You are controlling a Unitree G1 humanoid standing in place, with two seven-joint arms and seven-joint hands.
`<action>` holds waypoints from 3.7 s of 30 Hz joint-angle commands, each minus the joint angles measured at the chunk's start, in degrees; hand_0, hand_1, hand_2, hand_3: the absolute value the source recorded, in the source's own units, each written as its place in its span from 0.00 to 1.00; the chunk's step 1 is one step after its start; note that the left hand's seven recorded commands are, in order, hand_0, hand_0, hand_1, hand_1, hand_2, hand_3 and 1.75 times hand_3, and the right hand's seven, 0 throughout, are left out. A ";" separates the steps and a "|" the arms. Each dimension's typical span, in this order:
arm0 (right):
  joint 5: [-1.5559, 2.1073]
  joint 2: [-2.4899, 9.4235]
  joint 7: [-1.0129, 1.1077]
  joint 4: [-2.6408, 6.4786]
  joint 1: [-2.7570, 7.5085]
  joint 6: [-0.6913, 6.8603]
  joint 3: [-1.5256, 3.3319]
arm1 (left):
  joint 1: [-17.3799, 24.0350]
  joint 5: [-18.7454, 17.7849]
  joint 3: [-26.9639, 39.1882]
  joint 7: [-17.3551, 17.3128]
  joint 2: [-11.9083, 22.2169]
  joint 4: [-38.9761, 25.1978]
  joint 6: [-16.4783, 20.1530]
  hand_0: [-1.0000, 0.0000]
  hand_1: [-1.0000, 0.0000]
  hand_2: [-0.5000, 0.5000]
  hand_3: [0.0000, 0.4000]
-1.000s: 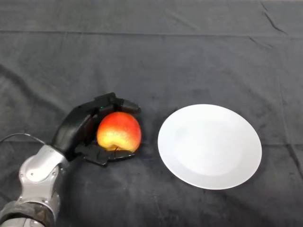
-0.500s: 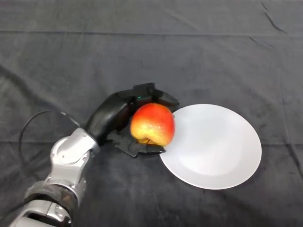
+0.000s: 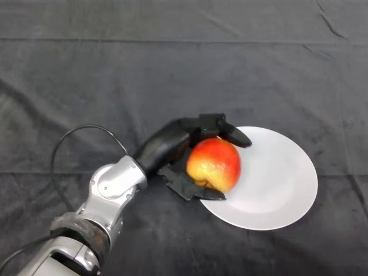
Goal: Move the apple to the plate
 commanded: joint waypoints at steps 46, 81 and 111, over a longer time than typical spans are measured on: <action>1.03 -1.06 0.08 -0.09 -0.87 -0.47 -0.19 | -0.38 2.79 -6.37 14.37 7.35 -4.39 -1.34 1.00 1.00 0.50 0.00; 1.03 -1.06 0.07 -0.10 -0.87 -0.47 -0.19 | 8.47 -7.01 18.37 14.15 22.26 2.42 -1.52 1.00 1.00 0.50 0.00; 1.03 -1.06 0.07 -0.11 -0.87 -0.47 -0.19 | 10.41 -14.69 37.58 19.17 30.77 5.80 10.53 1.00 1.00 0.50 0.00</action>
